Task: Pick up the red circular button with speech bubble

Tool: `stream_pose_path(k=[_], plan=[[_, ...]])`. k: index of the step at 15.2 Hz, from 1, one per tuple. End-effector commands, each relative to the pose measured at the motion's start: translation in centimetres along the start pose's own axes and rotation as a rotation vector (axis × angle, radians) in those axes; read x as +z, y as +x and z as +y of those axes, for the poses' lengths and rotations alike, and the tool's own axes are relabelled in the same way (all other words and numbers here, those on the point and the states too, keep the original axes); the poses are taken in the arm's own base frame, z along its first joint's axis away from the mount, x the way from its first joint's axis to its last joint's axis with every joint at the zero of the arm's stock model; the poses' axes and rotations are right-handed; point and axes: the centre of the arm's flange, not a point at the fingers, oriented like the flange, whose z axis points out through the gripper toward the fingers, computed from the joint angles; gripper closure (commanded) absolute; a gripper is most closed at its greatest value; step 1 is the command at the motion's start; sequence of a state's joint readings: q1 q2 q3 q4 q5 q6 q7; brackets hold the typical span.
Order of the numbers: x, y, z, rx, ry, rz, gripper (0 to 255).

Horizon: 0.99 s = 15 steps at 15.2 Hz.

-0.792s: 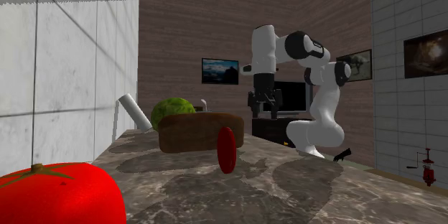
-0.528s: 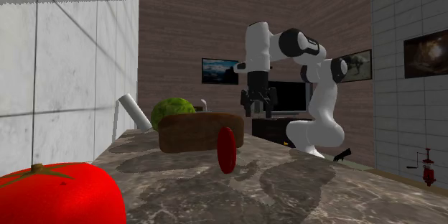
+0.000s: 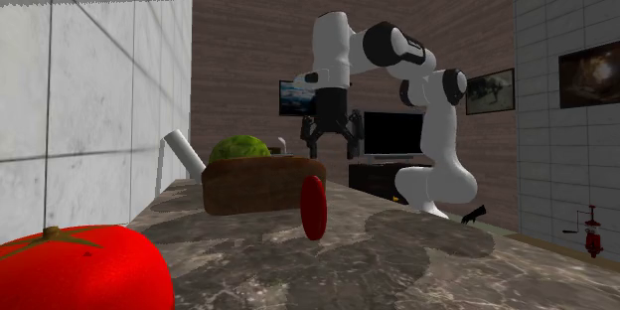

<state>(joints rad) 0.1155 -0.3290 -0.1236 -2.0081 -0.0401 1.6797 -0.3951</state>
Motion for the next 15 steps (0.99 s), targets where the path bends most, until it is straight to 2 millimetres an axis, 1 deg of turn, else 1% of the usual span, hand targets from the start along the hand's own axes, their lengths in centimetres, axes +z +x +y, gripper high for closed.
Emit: stream_pose_path(k=[1, 4, 8, 11, 15], plan=[[-0.4, 2.9, 0.1, -0.103, -0.002, -0.005, 0], [-0.9, 6.9, -0.2, -0.249, -0.006, -0.011, 0], [-1.5, 12.1, -1.4, -0.443, -0.011, -0.018, 0], [-1.9, 15.8, -2.9, -0.589, -0.014, -0.024, 0], [-2.5, 20.3, -5.8, -0.783, -0.019, -0.032, 0]])
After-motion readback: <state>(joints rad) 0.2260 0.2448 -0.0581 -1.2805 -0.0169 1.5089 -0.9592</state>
